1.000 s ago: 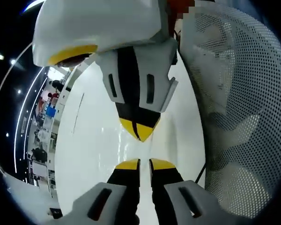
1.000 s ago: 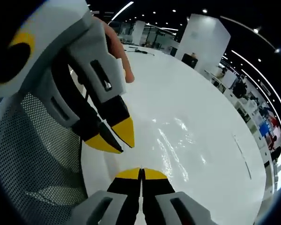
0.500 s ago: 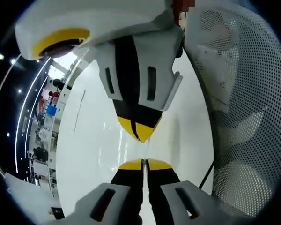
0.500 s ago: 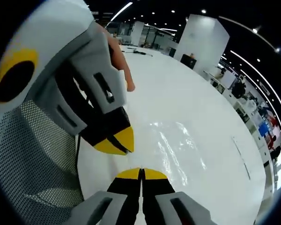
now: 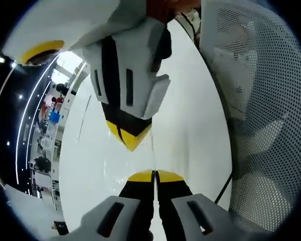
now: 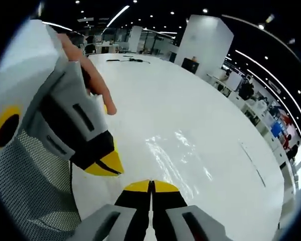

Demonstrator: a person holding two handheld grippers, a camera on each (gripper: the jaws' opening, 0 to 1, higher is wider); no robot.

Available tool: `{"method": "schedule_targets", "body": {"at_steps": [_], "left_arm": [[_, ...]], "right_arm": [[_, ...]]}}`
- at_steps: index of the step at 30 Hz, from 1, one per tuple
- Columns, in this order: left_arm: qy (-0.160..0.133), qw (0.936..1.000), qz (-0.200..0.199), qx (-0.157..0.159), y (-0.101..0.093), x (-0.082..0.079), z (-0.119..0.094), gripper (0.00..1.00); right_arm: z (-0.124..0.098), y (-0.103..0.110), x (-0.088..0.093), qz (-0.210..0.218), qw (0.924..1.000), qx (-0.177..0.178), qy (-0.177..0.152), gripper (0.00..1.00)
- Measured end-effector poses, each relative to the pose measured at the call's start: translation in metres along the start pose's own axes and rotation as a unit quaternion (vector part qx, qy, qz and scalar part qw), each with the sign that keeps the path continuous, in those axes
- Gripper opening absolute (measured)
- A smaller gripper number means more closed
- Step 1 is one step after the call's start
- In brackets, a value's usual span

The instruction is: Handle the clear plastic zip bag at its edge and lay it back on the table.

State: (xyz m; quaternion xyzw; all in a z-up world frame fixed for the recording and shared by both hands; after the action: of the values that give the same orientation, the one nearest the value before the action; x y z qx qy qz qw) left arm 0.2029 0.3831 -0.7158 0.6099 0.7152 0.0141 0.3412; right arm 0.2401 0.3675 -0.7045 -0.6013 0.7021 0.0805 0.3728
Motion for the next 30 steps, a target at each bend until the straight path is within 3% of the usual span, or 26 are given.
{"method": "schedule_targets", "body": {"at_steps": [14,19,30], "left_arm": [[0.011,0.9999,0.0,0.011,-0.012,0.0,0.008,0.0],[0.01,0.9999,-0.001,0.011,-0.013,0.0,0.009,0.0],[0.011,0.9999,0.0,0.01,-0.012,0.001,0.007,0.0]], "right_arm": [[-0.011,-0.039,-0.025,0.035,0.9976,0.051,-0.031,0.0],[-0.015,-0.043,-0.034,0.031,0.9972,0.057,-0.037,0.0],[-0.016,-0.046,-0.035,0.03,0.9968,0.063,-0.04,0.0]]}}
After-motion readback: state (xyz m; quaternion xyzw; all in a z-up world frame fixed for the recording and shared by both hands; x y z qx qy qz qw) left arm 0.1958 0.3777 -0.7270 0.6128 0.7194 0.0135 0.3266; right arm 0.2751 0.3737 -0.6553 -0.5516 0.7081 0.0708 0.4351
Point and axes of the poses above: the point that each gripper's makers call its tool centre point, and the gripper's own axes: z roughly forward along the fingers, y roughly to its left, x roughly out of its underside, the point moved 1 cm from there along -z, roughly backward along the fingers, and after that the axes turned 11 degrees about -z, right-handed, at the moved point
